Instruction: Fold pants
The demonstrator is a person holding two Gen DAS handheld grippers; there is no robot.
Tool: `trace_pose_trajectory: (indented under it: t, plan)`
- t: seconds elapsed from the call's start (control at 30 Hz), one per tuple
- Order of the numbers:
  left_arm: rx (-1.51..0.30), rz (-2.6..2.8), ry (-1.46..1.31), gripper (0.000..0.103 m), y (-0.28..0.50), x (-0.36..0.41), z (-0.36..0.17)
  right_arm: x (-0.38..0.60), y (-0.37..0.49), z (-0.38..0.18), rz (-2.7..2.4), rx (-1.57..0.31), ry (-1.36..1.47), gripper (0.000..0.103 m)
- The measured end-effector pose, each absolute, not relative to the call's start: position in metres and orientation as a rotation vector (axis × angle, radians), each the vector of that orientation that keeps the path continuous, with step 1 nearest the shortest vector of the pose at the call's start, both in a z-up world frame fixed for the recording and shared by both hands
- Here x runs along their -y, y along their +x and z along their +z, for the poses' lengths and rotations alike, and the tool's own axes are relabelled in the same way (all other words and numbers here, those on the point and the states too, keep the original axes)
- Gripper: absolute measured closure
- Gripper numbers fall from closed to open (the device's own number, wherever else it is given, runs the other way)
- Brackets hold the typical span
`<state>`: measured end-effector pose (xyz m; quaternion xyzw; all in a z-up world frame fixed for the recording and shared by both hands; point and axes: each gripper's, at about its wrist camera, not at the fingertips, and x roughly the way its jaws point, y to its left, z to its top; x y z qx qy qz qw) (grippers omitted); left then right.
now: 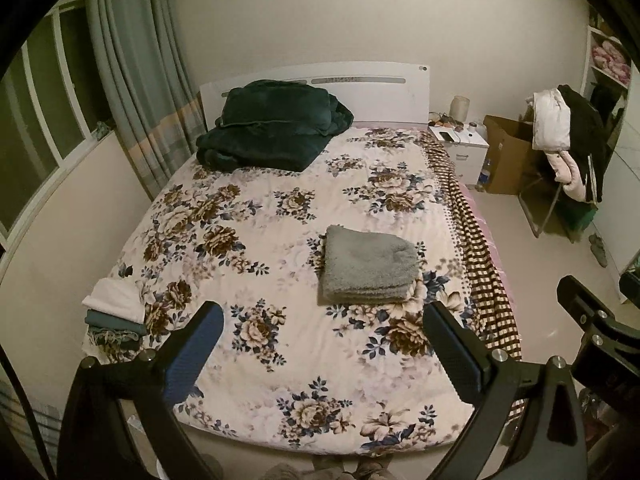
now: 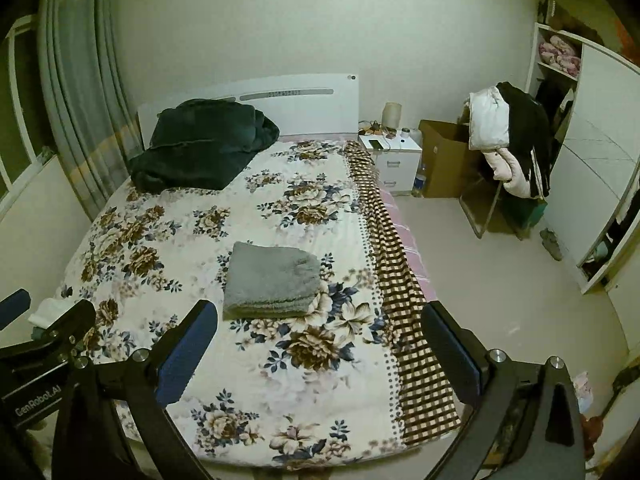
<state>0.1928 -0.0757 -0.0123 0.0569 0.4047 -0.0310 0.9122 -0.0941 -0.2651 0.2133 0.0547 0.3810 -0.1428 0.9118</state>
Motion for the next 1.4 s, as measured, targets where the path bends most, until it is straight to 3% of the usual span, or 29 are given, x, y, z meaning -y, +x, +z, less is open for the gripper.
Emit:
trace_pose_trajectory:
  t: [1.4]
  plan:
    - [-0.837, -0.076, 0.114, 0.001, 0.201, 0.074, -0.015, 0.261, -0.078, 0.182, -0.265, -0.815, 0.128, 0.0]
